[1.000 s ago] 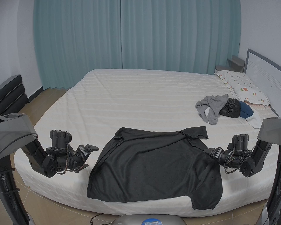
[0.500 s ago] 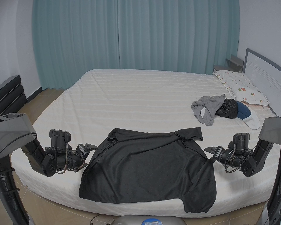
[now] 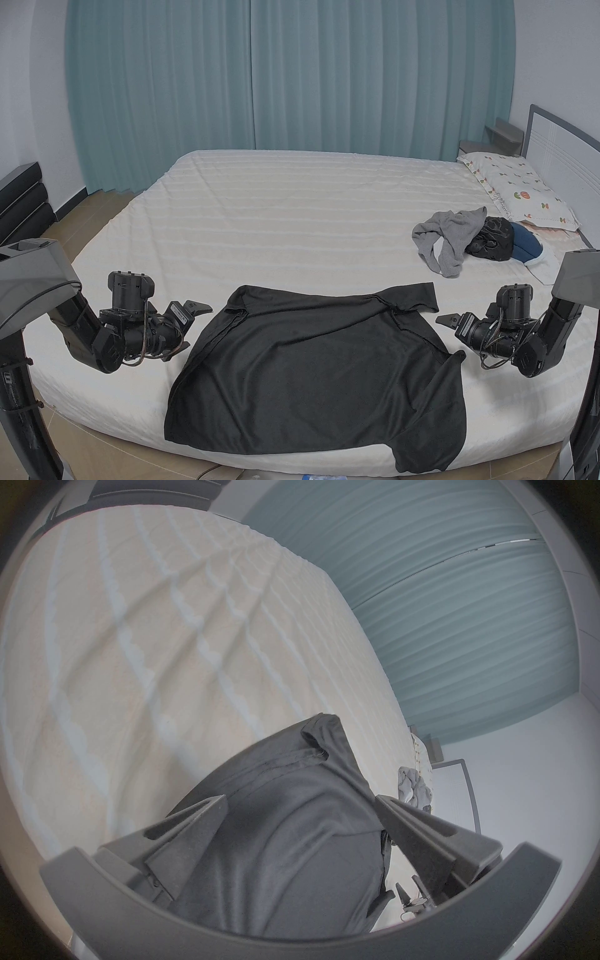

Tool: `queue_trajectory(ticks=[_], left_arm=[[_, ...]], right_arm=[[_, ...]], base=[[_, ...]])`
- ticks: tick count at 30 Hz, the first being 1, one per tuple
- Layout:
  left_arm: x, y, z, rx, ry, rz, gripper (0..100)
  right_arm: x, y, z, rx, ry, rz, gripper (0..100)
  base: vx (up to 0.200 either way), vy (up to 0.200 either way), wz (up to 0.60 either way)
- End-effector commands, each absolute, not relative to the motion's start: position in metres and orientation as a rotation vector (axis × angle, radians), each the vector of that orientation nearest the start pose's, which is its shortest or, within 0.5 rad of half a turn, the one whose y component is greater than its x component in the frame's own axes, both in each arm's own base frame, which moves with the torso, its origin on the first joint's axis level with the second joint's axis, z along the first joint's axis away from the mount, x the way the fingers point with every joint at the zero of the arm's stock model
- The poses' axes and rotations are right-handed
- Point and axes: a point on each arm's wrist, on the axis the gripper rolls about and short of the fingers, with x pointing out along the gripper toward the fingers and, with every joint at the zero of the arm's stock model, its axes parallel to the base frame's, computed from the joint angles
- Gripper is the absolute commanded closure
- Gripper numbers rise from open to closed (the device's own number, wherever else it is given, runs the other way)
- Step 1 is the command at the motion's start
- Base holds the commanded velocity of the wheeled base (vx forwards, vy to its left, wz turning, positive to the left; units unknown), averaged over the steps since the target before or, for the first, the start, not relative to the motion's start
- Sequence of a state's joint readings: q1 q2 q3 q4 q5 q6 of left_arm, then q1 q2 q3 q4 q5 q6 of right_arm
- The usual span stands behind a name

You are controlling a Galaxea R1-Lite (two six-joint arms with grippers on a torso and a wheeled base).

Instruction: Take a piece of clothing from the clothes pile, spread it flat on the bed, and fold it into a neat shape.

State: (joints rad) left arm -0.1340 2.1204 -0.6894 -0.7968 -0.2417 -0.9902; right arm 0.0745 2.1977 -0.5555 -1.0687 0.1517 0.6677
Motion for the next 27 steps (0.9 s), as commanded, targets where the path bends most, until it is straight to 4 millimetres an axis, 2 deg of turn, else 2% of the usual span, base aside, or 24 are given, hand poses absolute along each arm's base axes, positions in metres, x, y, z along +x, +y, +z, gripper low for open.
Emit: queue_trajectory(ticks=[1,5,7,11,13,16,17,20,22,23,27], left_arm=[[0.350,-0.052,0.037,-0.977,0.724,-0.033,0],[0.363,-0.054,0.036,-0.974,0.700,-0.037,0],[0.383,-0.056,0.031,-0.962,0.653,-0.024,0],[0.404,-0.055,0.034,-0.968,0.608,-0.039,0],[0.418,-0.058,0.025,-0.931,0.588,-0.056,0],[0.426,-0.060,0.013,-0.855,0.589,-0.076,0],[0.433,-0.062,0.002,-0.794,0.590,-0.089,0],[0.447,-0.065,0.001,-0.781,0.564,-0.102,0],[0.447,-0.066,0.000,-0.780,0.565,-0.104,0],[0.455,-0.076,-0.008,-0.770,0.561,-0.127,0],[0.463,-0.080,-0.013,-0.765,0.543,-0.113,0]], right_arm=[[0.323,0.028,0.006,0.670,0.632,0.020,0],[0.323,0.029,0.003,0.677,0.643,0.018,0],[0.322,0.032,0.002,0.680,0.652,0.021,0],[0.322,0.032,0.002,0.680,0.653,0.021,0],[0.322,0.032,-0.002,0.679,0.664,0.019,0],[0.322,0.033,-0.004,0.679,0.668,0.020,0],[0.322,0.033,-0.004,0.679,0.669,0.019,0],[0.322,0.033,-0.005,0.679,0.671,0.019,0],[0.322,0.033,-0.005,0.679,0.672,0.018,0],[0.322,0.035,-0.007,0.676,0.680,0.021,0],[0.321,0.037,-0.008,0.674,0.686,0.027,0]], base=[[0.000,0.000,0.00],[0.000,0.000,0.00],[0.000,0.000,0.00],[0.000,0.000,0.00],[0.000,0.000,0.00],[0.000,0.000,0.00],[0.000,0.000,0.00],[0.000,0.000,0.00],[0.000,0.000,0.00],[0.000,0.000,0.00],[0.000,0.000,0.00]])
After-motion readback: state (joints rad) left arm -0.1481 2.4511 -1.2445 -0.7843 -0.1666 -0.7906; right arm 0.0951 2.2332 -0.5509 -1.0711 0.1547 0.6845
